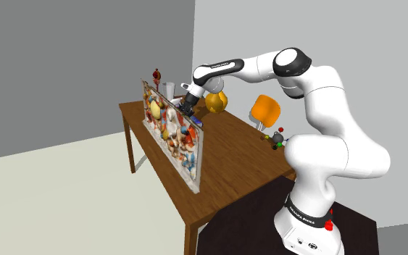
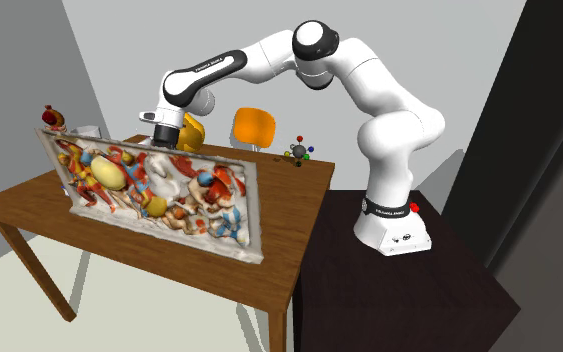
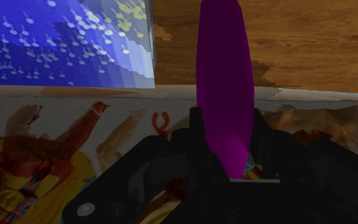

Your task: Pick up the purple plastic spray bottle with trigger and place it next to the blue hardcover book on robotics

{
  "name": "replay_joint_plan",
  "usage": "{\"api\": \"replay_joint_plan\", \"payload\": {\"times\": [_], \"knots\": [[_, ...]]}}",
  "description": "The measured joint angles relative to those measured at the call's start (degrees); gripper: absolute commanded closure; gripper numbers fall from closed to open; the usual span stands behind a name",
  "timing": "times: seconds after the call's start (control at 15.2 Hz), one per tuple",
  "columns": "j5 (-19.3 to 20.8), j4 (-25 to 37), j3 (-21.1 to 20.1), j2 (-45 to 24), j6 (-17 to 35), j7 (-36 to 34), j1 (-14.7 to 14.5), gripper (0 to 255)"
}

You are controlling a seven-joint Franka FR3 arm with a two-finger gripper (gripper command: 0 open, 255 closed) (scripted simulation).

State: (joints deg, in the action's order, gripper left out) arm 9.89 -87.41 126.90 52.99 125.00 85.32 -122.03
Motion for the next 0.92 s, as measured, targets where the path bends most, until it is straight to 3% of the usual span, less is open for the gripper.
{"api": "replay_joint_plan", "payload": {"times": [0.2,0.26,0.66,0.92], "knots": [[0.0,0.0,0.0,0.0,0.0,0.0,0.0,255],[0.0,0.0,0.0,0.0,0.0,0.0,0.0,0],[0.0,0.0,0.0,0.0,0.0,0.0,0.0,0],[-1.1,1.1,-1.4,-2.2,-3.9,0.8,2.4,0]]}}
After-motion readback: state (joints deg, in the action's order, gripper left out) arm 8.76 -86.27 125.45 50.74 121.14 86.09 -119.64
